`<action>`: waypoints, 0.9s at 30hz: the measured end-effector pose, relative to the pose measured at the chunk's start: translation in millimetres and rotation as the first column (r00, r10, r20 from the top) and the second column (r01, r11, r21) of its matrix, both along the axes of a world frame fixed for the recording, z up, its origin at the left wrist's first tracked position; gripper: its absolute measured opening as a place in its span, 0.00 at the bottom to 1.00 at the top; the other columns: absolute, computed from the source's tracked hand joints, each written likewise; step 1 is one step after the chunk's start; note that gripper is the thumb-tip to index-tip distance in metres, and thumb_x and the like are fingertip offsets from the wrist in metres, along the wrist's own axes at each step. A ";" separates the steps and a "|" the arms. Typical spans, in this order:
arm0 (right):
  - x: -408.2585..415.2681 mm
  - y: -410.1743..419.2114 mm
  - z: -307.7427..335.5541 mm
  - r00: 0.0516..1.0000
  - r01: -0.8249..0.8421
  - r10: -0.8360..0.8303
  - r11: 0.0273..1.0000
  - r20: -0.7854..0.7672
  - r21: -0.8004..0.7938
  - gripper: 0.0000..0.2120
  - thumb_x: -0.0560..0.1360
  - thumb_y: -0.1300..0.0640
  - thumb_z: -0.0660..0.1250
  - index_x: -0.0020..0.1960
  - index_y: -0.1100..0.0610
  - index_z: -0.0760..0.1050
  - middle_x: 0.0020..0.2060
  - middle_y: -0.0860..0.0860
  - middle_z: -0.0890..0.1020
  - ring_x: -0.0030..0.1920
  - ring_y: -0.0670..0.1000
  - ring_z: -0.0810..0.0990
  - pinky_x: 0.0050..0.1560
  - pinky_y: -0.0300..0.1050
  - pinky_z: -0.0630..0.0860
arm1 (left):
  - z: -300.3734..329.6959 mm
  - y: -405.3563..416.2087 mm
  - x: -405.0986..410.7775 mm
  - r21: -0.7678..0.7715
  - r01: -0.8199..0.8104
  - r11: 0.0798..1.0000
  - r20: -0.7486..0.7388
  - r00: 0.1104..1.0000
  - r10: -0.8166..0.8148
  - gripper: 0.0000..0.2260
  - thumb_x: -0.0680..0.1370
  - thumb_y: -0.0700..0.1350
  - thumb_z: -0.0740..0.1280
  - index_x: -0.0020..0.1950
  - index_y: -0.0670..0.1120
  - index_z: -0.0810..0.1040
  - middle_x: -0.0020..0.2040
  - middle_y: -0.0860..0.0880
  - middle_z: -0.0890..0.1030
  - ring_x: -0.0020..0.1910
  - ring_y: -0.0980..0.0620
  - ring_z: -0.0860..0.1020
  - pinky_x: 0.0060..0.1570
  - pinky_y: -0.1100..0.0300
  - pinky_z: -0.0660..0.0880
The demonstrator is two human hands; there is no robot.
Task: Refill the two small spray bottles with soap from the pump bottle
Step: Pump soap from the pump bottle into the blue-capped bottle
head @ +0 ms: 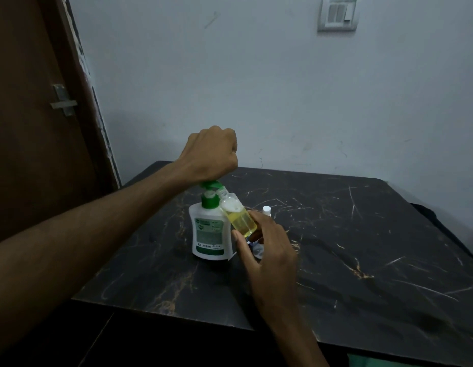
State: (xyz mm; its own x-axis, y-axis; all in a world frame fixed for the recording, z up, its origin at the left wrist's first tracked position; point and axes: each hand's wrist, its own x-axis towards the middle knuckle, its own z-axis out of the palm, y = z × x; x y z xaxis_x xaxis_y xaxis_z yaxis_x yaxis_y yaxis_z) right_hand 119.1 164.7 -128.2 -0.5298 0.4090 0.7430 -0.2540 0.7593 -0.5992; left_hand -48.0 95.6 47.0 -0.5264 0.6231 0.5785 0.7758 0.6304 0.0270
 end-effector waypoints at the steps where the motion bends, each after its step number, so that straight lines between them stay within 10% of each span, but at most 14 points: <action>1: -0.3 0.1 0.1 1.000 0.001 -0.001 1.000 0.000 0.004 0.21 0.80 0.41 0.65 0.70 0.46 0.73 0.56 0.36 0.74 0.54 0.35 0.74 0.53 0.28 0.70 | -0.7 0.5 0.5 0.002 0.000 1.000 -0.004 1.000 0.000 0.07 0.71 0.38 0.64 0.34 0.47 0.72 0.39 0.46 0.83 0.34 0.48 0.76 0.38 0.57 0.70; 19: 0.8 -1.4 4.3 0.999 0.002 -0.001 1.000 -0.055 0.018 0.22 0.79 0.42 0.66 0.70 0.50 0.73 0.56 0.45 0.80 0.53 0.41 0.77 0.51 0.28 0.70 | 8.6 -1.3 5.1 -0.084 0.006 0.996 -0.006 1.000 -0.006 0.10 0.69 0.39 0.64 0.33 0.51 0.67 0.37 0.48 0.78 0.35 0.47 0.74 0.37 0.57 0.66; 27: 0.1 -1.1 5.4 0.998 0.004 -0.002 1.000 -0.066 0.031 0.20 0.80 0.40 0.65 0.69 0.47 0.72 0.56 0.42 0.78 0.53 0.40 0.76 0.53 0.25 0.71 | 13.1 -3.2 -2.3 -0.036 -0.059 0.998 0.220 0.973 0.066 0.04 0.68 0.38 0.63 0.36 0.47 0.74 0.39 0.47 0.81 0.40 0.44 0.80 0.38 0.55 0.71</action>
